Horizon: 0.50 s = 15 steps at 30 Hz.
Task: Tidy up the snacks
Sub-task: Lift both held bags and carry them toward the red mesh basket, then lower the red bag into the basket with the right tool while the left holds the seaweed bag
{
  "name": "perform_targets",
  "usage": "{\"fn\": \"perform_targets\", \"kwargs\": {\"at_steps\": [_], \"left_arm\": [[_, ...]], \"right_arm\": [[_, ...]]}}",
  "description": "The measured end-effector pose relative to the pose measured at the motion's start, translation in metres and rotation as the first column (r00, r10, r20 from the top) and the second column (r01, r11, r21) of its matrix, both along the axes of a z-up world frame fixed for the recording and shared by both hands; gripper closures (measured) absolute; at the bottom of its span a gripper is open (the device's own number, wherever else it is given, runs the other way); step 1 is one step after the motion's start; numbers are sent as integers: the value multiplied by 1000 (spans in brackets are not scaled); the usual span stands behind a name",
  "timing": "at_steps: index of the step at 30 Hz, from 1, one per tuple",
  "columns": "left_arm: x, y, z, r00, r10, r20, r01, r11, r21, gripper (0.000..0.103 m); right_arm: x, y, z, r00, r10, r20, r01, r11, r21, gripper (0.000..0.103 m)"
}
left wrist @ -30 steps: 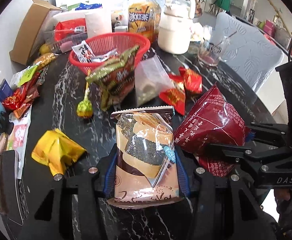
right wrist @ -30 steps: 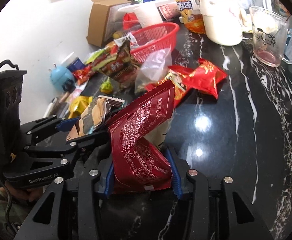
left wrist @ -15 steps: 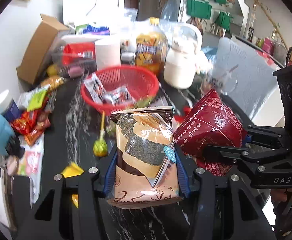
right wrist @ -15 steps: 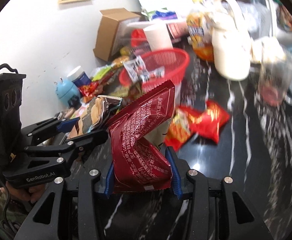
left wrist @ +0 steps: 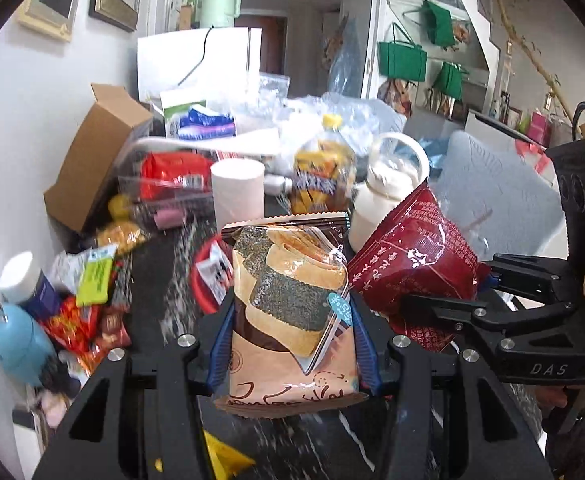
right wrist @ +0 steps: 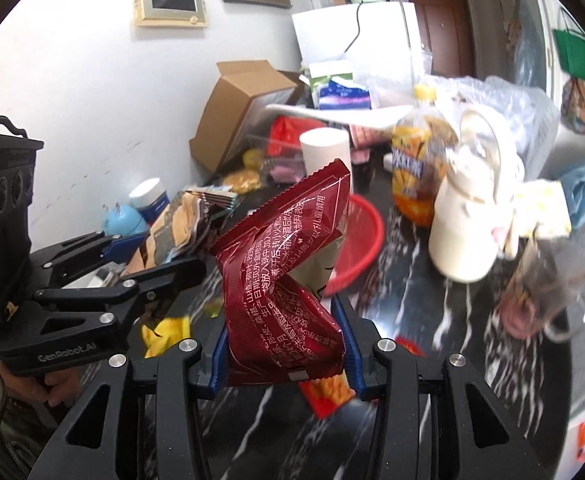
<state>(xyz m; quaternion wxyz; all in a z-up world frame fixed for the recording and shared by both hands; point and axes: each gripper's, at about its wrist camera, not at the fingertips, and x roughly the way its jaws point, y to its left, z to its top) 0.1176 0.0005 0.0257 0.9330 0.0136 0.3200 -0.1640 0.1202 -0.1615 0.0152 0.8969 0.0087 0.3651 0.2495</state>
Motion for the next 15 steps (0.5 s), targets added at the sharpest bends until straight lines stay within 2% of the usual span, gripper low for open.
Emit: {"fn": "perform_targets", "kwargs": {"at_steps": [4, 11, 15], "left_arm": [[23, 4, 8, 999, 26, 36, -26, 1000, -7, 52], [65, 7, 8, 996, 90, 29, -89, 995, -38, 52], [87, 9, 6, 991, 129, 32, -128, 991, -40, 52]], "right_arm": [[23, 5, 6, 1000, -6, 30, 7, 1000, -17, 58], [66, 12, 14, 994, -49, 101, 56, 996, -67, 58], [91, 14, 15, 992, -25, 123, 36, 996, -87, 58]]}}
